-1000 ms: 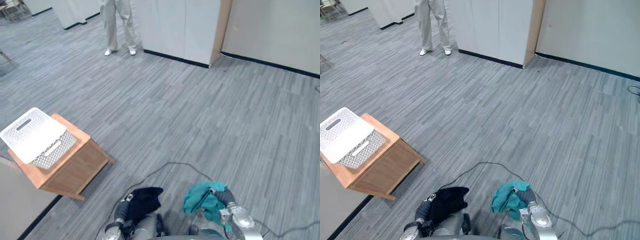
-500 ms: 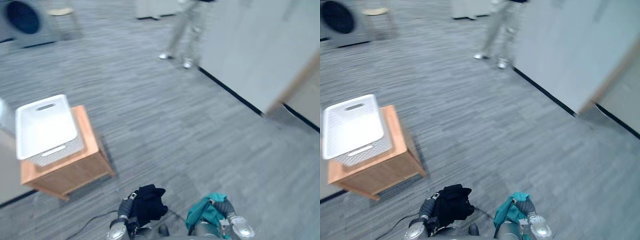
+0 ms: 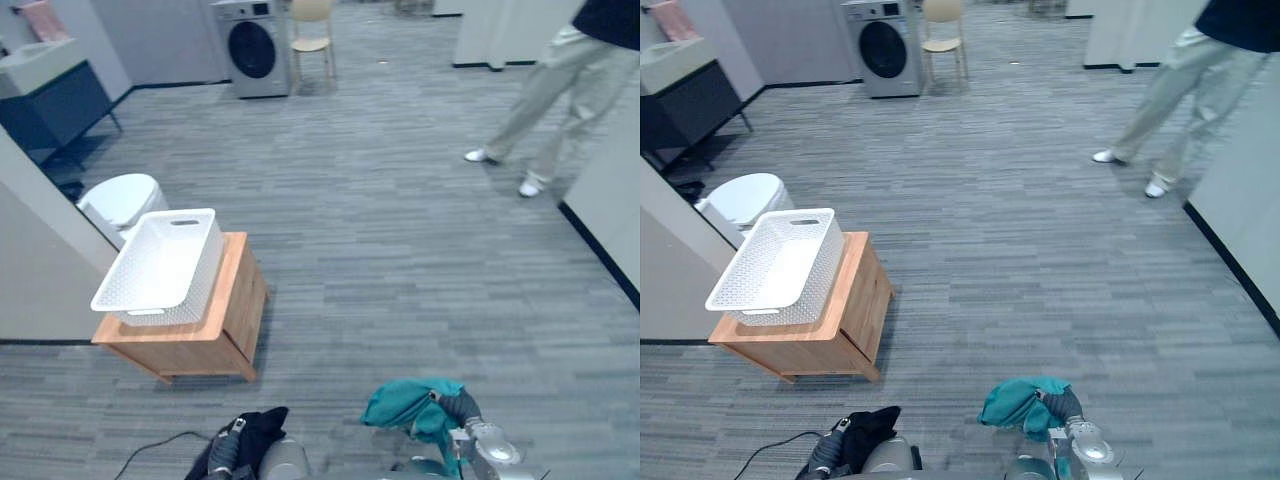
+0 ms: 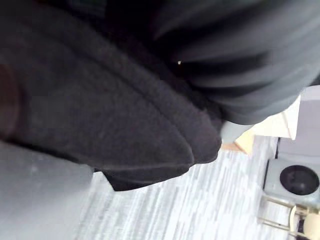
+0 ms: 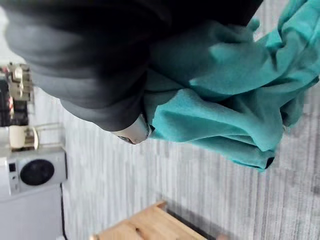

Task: Tidy the bed and pick cloth on bed and put in laundry

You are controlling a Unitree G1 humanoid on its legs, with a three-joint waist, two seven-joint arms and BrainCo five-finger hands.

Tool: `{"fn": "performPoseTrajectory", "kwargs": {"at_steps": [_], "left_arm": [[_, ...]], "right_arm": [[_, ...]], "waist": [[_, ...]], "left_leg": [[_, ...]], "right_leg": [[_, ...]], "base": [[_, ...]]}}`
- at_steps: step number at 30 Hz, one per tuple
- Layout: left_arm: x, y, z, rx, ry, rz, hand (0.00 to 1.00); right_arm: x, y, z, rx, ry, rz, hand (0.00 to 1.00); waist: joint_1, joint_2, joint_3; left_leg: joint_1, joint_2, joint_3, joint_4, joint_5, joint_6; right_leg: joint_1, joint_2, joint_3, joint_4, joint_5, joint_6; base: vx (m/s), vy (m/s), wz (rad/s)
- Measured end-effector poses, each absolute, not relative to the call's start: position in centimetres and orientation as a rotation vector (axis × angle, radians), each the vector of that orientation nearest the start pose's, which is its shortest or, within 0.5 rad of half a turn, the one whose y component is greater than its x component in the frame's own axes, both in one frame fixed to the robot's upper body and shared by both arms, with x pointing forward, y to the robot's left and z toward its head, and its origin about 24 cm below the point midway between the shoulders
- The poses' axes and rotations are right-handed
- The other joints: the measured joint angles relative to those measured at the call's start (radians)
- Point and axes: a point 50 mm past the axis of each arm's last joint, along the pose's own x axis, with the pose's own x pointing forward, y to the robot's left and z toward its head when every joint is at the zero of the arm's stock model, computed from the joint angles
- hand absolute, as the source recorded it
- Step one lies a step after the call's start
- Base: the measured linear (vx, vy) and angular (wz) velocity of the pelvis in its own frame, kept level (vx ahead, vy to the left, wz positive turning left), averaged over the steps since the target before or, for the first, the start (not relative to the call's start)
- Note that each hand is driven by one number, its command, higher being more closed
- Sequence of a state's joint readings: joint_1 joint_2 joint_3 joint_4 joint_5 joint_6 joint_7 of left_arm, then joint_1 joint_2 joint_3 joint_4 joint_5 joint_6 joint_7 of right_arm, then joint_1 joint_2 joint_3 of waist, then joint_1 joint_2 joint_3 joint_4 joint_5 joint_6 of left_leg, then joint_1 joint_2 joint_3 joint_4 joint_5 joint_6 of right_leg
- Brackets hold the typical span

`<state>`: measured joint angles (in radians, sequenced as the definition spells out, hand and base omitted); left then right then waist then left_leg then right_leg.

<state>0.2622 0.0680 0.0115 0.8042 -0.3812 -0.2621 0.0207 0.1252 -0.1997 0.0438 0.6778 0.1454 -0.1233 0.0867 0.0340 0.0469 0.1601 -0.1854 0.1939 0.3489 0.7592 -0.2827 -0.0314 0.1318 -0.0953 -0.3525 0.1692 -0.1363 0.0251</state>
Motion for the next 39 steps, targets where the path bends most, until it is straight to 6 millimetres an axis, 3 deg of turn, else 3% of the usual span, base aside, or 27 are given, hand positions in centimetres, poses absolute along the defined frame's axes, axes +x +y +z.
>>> {"fn": "performPoseTrajectory", "kwargs": {"at_steps": [1, 2, 4, 6, 7, 8, 9, 10, 12, 13, 15, 16, 17, 19, 20, 22, 23, 25, 26, 27, 28, 30, 31, 32, 33, 35, 39], "left_arm": [[9.5, 19.1, -13.8, -0.262, 0.758, 0.347, 1.00], [10.2, 18.3, -13.6, -0.282, 0.733, 0.334, 1.00], [10.3, 18.3, -13.4, -0.271, 0.717, 0.331, 1.00], [10.2, 18.3, -13.3, -0.266, 0.711, 0.337, 1.00], [10.2, 18.6, -13.2, -0.258, 0.704, 0.339, 1.00], [10.2, 19.2, -13.1, -0.230, 0.700, 0.343, 1.00], [10.0, 18.8, -13.4, -0.212, 0.724, 0.333, 1.00], [10.0, 18.6, -13.4, -0.192, 0.730, 0.314, 1.00], [10.2, 19.1, -13.3, -0.152, 0.728, 0.298, 1.00], [10.3, 19.3, -13.3, -0.136, 0.730, 0.302, 1.00], [10.8, 19.4, -13.1, -0.123, 0.720, 0.292, 1.00], [11.6, 19.3, -12.8, -0.103, 0.697, 0.265, 1.00], [12.4, 19.4, -12.4, -0.079, 0.671, 0.239, 1.00], [13.0, 20.0, -12.1, -0.050, 0.653, 0.228, 1.00], [13.1, 20.8, -11.9, -0.023, 0.650, 0.231, 1.00], [11.8, 22.4, -11.9, 0.018, 0.674, 0.257, 1.00], [10.5, 23.7, -11.9, 0.036, 0.697, 0.293, 1.00], [9.8, 23.1, -12.3, -0.027, 0.716, 0.335, 1.00], [10.0, 22.6, -12.3, -0.047, 0.713, 0.332, 1.00], [10.6, 21.2, -12.5, -0.086, 0.710, 0.308, 1.00], [10.6, 20.2, -12.7, -0.103, 0.716, 0.283, 1.00], [10.9, 19.5, -12.6, -0.085, 0.712, 0.238, 1.00], [11.4, 19.1, -12.3, -0.077, 0.689, 0.212, 1.00], [11.7, 19.0, -12.2, -0.079, 0.676, 0.200, 1.00], [12.0, 19.1, -12.0, -0.074, 0.661, 0.193, 1.00], [12.5, 19.2, -11.8, -0.066, 0.647, 0.187, 1.00], [12.6, 19.2, -11.7, -0.047, 0.645, 0.167, 1.00]], "right_arm": [[15.9, -21.0, -10.8, -0.038, 0.671, -0.021, 1.00], [16.1, -21.5, -10.6, -0.036, 0.661, -0.052, 1.00], [16.1, -22.1, -10.5, -0.051, 0.658, -0.078, 1.00], [16.3, -22.3, -10.4, -0.056, 0.652, -0.080, 1.00], [16.2, -22.2, -10.6, -0.051, 0.658, -0.077, 1.00], [15.8, -21.7, -11.1, -0.034, 0.678, -0.073, 1.00], [16.2, -21.8, -11.1, -0.038, 0.677, -0.073, 1.00], [16.2, -21.9, -11.2, -0.039, 0.685, -0.076, 1.00], [16.1, -20.7, -11.5, -0.015, 0.688, -0.047, 1.00], [15.9, -19.9, -11.7, 0.005, 0.693, -0.026, 1.00], [15.6, -19.2, -11.7, 0.005, 0.691, 0.001, 1.00], [15.5, -19.0, -11.7, 0.012, 0.681, -0.001, 1.00], [15.6, -18.9, -11.5, 0.017, 0.669, -0.002, 1.00], [16.0, -18.7, -11.3, 0.019, 0.650, -0.017, 1.00], [16.4, -18.1, -11.1, 0.038, 0.633, -0.034, 1.00], [16.8, -17.4, -11.0, 0.069, 0.617, -0.033, 1.00], [16.9, -17.2, -11.0, 0.069, 0.615, -0.025, 1.00], [18.1, -18.3, -10.2, 0.046, 0.574, -0.049, 1.00], [18.5, -18.9, -9.7, 0.044, 0.547, -0.067, 1.00], [19.2, -20.3, -8.7, 0.025, 0.500, -0.104, 1.00], [19.3, -21.4, -8.4, 0.011, 0.491, -0.142, 1.00], [19.4, -22.5, -8.2, 0.010, 0.479, -0.204, 1.00], [19.6, -23.8, -7.4, 0.001, 0.441, -0.262, 1.00], [19.7, -24.5, -6.9, -0.007, 0.418, -0.287, 1.00], [19.9, -24.9, -6.4, -0.005, 0.389, -0.316, 1.00], [20.6, -26.1, -4.1, -0.007, 0.271, -0.373, 1.00], [21.6, -27.6, -0.5, -0.041, 0.106, -0.415, 1.00]], "waist": [[0.000, -0.003, 0.002], [-0.001, -0.011, 0.007], [0.004, -0.011, 0.007], [0.035, -0.020, -0.002], [0.044, -0.042, -0.014], [0.044, -0.080, -0.041], [0.028, -0.054, -0.039], [0.014, -0.054, -0.039], [-0.009, -0.058, -0.016], [-0.022, -0.056, -0.005], [-0.026, -0.047, 0.000], [-0.031, -0.034, 0.005], [-0.036, -0.033, 0.006], [-0.037, -0.042, 0.002], [-0.028, -0.066, 0.015], [-0.011, -0.104, 0.011], [-0.014, -0.147, -0.019], [-0.014, -0.105, -0.020], [-0.019, -0.083, -0.011], [-0.018, -0.039, 0.014], [-0.017, -0.027, 0.017], [-0.018, -0.033, 0.020], [-0.023, -0.024, 0.015], [-0.026, -0.013, 0.011], [-0.021, -0.018, 0.009], [-0.027, -0.034, -0.001], [-0.060, -0.063, -0.018]], "left_leg": [[-0.003, -0.026, 0.042, -0.092, 0.004, -0.005], [-0.025, -0.089, 0.181, -0.291, 0.030, -0.026], [-0.033, -0.105, 0.298, -0.405, 0.083, 0.007], [-0.048, -0.104, 0.369, -0.435, 0.081, 0.079], [-0.049, -0.114, 0.371, -0.423, 0.074, 0.120], [-0.038, -0.139, 0.363, -0.407, 0.066, 0.138], [-0.011, -0.155, 0.314, -0.416, 0.073, 0.248], [0.026, -0.180, 0.283, -0.449, 0.074, 0.246], [0.115, -0.212, 0.191, -0.506, 0.077, 0.245], [0.174, -0.219, 0.125, -0.535, 0.080, 0.236], [0.230, -0.218, 0.020, -0.558, 0.086, 0.227], [0.251, -0.201, -0.079, -0.556, 0.078, 0.196], [0.261, -0.187, -0.166, -0.551, 0.064, 0.167], [0.276, -0.177, -0.256, -0.549, 0.038, 0.124], [0.328, -0.171, -0.312, -0.547, 0.012, 0.077], [0.387, -0.172, -0.328, -0.547, -0.024, 0.021], [0.401, -0.193, -0.331, -0.529, -0.048, -0.008], [0.331, -0.121, -0.310, -0.373, -0.063, -0.025], [0.290, -0.095, -0.287, -0.284, -0.062, -0.027], [0.222, -0.036, -0.207, -0.171, -0.065, -0.035], [0.202, -0.029, -0.148, -0.172, -0.070, -0.027], [0.200, -0.059, -0.098, -0.257, -0.072, -0.025], [0.205, -0.080, -0.042, -0.395, -0.032, -0.030], [0.201, -0.075, -0.015, -0.455, 0.025, 0.006], [0.210, -0.078, 0.008, -0.479, 0.043, 0.030], [0.249, -0.130, -0.007, -0.609, 0.108, 0.030], [0.285, -0.168, -0.039, -0.736, 0.182, 0.038]], "right_leg": [[0.024, 0.000, -0.029, -0.022, 0.000, 0.001], [0.075, 0.001, -0.104, -0.070, -0.006, 0.010], [0.114, 0.021, -0.150, -0.105, -0.019, 0.030], [0.139, 0.021, -0.213, -0.068, -0.124, 0.071], [0.140, -0.005, -0.235, -0.035, -0.162, 0.093], [0.130, -0.048, -0.246, 0.078, -0.203, 0.129], [0.016, -0.130, -0.209, 0.438, -0.171, 0.131], [-0.081, -0.187, -0.137, 0.666, -0.069, 0.104], [-0.197, -0.224, -0.061, 0.879, -0.057, 0.077], [-0.251, -0.215, -0.020, 0.868, -0.068, 0.066], [-0.298, -0.171, 0.052, 0.710, -0.093, 0.086], [-0.308, -0.112, 0.133, 0.506, -0.100, 0.101], [-0.312, -0.059, 0.255, 0.302, -0.077, 0.120], [-0.312, -0.029, 0.410, 0.100, -0.007, 0.156], [-0.315, -0.025, 0.470, 0.021, 0.081, 0.169], [-0.320, -0.015, 0.468, 0.037, 0.192, 0.128], [-0.351, -0.023, 0.421, 0.126, 0.219, 0.077], [-0.314, 0.005, 0.374, 0.094, 0.156, 0.069], [-0.285, 0.014, 0.351, 0.052, 0.156, 0.068], [-0.234, 0.039, 0.319, -0.006, 0.167, 0.047], [-0.209, 0.039, 0.304, -0.027, 0.165, 0.037], [-0.180, 0.024, 0.290, -0.045, 0.161, 0.031], [-0.161, 0.022, 0.271, -0.061, 0.161, 0.031], [-0.157, 0.030, 0.262, -0.066, 0.160, 0.031], [-0.153, 0.028, 0.262, -0.071, 0.159, 0.030], [-0.149, 0.003, 0.253, -0.095, 0.161, 0.037], [-0.146, -0.016, 0.219, -0.123, 0.170, 0.047]], "base": [[0.39, -0.189, 1.17], [0.30, -0.142, 1.11], [0.30, -0.123, 0.89], [0.34, -0.085, 0.58], [0.37, -0.019, 0.43], [0.50, -0.001, 0.74], [0.64, 0.039, 0.91], [0.57, 0.054, 1.01], [0.55, 0.043, 1.35], [0.56, -0.018, 1.72], [0.52, -0.133, 1.76], [0.58, -0.252, 2.38], [0.46, -0.244, 2.44], [0.45, -0.309, 1.95], [0.55, -0.461, 1.61], [0.49, -0.504, 1.28], [0.42, -0.479, 0.81], [0.33, -0.383, 0.41], [0.28, -0.342, 0.48], [0.25, -0.308, 0.49], [0.23, -0.263, 0.46], [0.20, -0.178, 0.28], [0.14, -0.115, 0.24], [0.13, -0.095, 0.15], [0.06, -0.027, 0.08], [0.04, 0.009, 0.18], [0.04, 0.033, 0.30]]}}
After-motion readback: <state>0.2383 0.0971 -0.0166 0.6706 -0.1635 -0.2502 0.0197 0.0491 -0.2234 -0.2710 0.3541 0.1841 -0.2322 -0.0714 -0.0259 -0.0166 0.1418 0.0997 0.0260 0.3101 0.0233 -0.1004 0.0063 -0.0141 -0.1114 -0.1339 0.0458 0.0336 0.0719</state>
